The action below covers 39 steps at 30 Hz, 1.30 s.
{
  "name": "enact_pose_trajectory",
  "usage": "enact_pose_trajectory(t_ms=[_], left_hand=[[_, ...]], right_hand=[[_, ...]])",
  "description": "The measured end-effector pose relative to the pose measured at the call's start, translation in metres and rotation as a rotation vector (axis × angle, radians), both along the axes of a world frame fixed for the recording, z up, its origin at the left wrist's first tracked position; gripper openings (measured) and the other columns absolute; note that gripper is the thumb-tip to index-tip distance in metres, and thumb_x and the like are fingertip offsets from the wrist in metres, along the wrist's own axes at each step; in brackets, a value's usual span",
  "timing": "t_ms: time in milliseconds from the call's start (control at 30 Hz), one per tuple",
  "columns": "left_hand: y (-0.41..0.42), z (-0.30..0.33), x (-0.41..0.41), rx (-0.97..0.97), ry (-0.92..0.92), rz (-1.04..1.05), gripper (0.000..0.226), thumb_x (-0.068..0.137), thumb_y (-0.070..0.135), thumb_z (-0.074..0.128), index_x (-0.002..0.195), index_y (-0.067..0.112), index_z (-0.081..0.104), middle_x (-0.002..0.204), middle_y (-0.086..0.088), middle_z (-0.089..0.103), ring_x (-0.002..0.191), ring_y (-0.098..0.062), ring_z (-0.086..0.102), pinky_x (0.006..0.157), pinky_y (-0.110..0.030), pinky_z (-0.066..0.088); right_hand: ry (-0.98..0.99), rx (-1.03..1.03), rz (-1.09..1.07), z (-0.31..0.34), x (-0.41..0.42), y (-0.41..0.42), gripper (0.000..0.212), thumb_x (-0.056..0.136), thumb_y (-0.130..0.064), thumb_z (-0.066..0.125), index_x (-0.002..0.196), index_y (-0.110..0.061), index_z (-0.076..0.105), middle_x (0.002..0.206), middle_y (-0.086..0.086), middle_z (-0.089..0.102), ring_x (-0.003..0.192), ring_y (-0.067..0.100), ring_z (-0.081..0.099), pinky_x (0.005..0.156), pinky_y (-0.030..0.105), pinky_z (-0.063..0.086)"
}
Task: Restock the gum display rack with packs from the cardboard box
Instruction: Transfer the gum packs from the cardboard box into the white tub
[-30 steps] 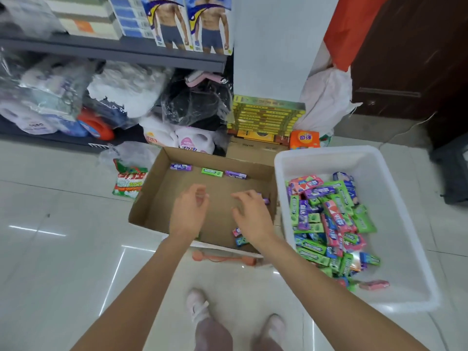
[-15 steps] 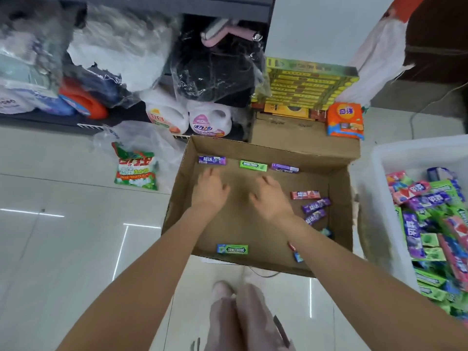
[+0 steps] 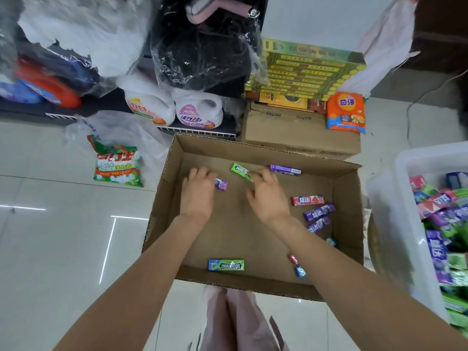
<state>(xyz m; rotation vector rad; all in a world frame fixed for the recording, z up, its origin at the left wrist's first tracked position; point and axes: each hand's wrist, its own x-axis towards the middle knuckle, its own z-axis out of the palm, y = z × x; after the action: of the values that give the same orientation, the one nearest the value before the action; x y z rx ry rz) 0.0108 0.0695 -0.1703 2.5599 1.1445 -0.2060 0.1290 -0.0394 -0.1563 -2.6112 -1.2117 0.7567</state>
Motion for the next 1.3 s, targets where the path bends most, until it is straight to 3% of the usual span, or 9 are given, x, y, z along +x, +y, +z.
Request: enact_pose_trajectory(t_ms=[133, 267, 367, 533, 833, 1000, 1133, 1233, 1300], left_hand=[[-0.006, 0.001, 0.011, -0.070, 0.004, -0.107, 0.035, 0.092, 0.021, 0.052, 0.127, 0.023, 0.050, 0.129, 0.002, 0.050, 0.120, -0.022, 0.037, 0.090, -0.031, 0.028], [-0.013, 0.005, 0.029, -0.140, -0.019, -0.217, 0.056, 0.092, 0.022, 0.055, 0.142, 0.029, 0.032, 0.138, 0.001, 0.045, 0.127, -0.021, 0.036, 0.097, -0.032, 0.030], [-0.016, 0.004, 0.037, -0.211, 0.014, -0.144, 0.067, 0.091, 0.023, 0.057, 0.147, 0.032, 0.021, 0.135, -0.006, 0.042, 0.128, -0.024, 0.035, 0.100, -0.037, 0.031], [-0.020, 0.008, 0.038, -0.109, 0.039, -0.142, 0.055, 0.089, 0.026, 0.059, 0.140, 0.027, 0.037, 0.128, -0.008, 0.039, 0.121, -0.024, 0.036, 0.094, -0.036, 0.032], [-0.034, 0.006, 0.043, -0.085, 0.076, -0.142, 0.051, 0.089, 0.028, 0.057, 0.135, 0.020, 0.039, 0.129, -0.007, 0.042, 0.121, -0.025, 0.038, 0.095, -0.034, 0.033], [-0.051, 0.004, 0.034, -0.154, 0.056, -0.015, 0.050, 0.087, 0.030, 0.059, 0.132, 0.015, 0.043, 0.126, -0.011, 0.044, 0.119, -0.029, 0.039, 0.097, -0.038, 0.035], [-0.063, 0.011, 0.021, -0.315, -0.203, 0.200, 0.044, 0.080, 0.027, 0.067, 0.121, 0.017, 0.054, 0.114, -0.010, 0.051, 0.108, -0.026, 0.048, 0.093, -0.035, 0.041], [-0.076, 0.028, 0.010, -0.449, -0.379, 0.318, 0.032, 0.078, 0.025, 0.070, 0.108, 0.024, 0.059, 0.104, 0.001, 0.056, 0.098, -0.015, 0.055, 0.084, -0.029, 0.045], [-0.081, 0.047, 0.004, -0.569, -0.490, 0.401, 0.025, 0.079, 0.024, 0.071, 0.102, 0.027, 0.060, 0.096, 0.010, 0.061, 0.092, -0.007, 0.058, 0.080, -0.023, 0.047]], right_hand=[[-0.107, 0.055, -0.130, 0.000, 0.010, -0.011, 0.047, 0.089, -0.012, 0.048, 0.136, -0.011, 0.043, 0.140, 0.008, 0.037, 0.128, 0.025, 0.035, 0.104, 0.034, 0.034], [-0.127, 0.039, -0.121, -0.003, 0.016, -0.020, 0.059, 0.091, -0.013, 0.048, 0.146, -0.009, 0.028, 0.144, 0.008, 0.031, 0.131, 0.025, 0.032, 0.106, 0.035, 0.030], [-0.139, 0.044, -0.118, -0.002, 0.020, -0.024, 0.057, 0.091, -0.012, 0.048, 0.145, -0.010, 0.030, 0.139, 0.008, 0.036, 0.128, 0.025, 0.035, 0.103, 0.036, 0.033], [-0.175, 0.019, -0.095, 0.000, 0.034, -0.034, 0.045, 0.088, -0.002, 0.050, 0.130, -0.016, 0.053, 0.130, 0.005, 0.043, 0.119, 0.024, 0.039, 0.094, 0.035, 0.035], [-0.201, -0.082, -0.108, -0.009, 0.048, -0.049, 0.045, 0.087, 0.000, 0.054, 0.129, -0.017, 0.049, 0.127, 0.008, 0.051, 0.120, 0.027, 0.042, 0.095, 0.037, 0.036], [0.000, -0.044, -0.179, -0.001, 0.043, -0.050, 0.029, 0.089, -0.021, 0.060, 0.118, -0.019, 0.059, 0.116, 0.009, 0.055, 0.113, 0.030, 0.050, 0.088, 0.035, 0.041], [0.131, 0.107, -0.303, 0.007, 0.032, -0.048, 0.026, 0.086, -0.023, 0.066, 0.110, -0.017, 0.064, 0.107, 0.007, 0.060, 0.099, 0.025, 0.058, 0.081, 0.031, 0.045], [0.405, 0.267, -0.495, 0.017, 0.019, -0.046, 0.020, 0.082, -0.019, 0.071, 0.099, -0.011, 0.066, 0.087, 0.000, 0.063, 0.084, 0.017, 0.059, 0.075, 0.024, 0.044], [0.609, 0.364, -0.603, 0.030, 0.006, -0.048, 0.017, 0.081, -0.015, 0.072, 0.096, -0.008, 0.066, 0.080, 0.000, 0.063, 0.080, 0.017, 0.059, 0.076, 0.030, 0.048]])
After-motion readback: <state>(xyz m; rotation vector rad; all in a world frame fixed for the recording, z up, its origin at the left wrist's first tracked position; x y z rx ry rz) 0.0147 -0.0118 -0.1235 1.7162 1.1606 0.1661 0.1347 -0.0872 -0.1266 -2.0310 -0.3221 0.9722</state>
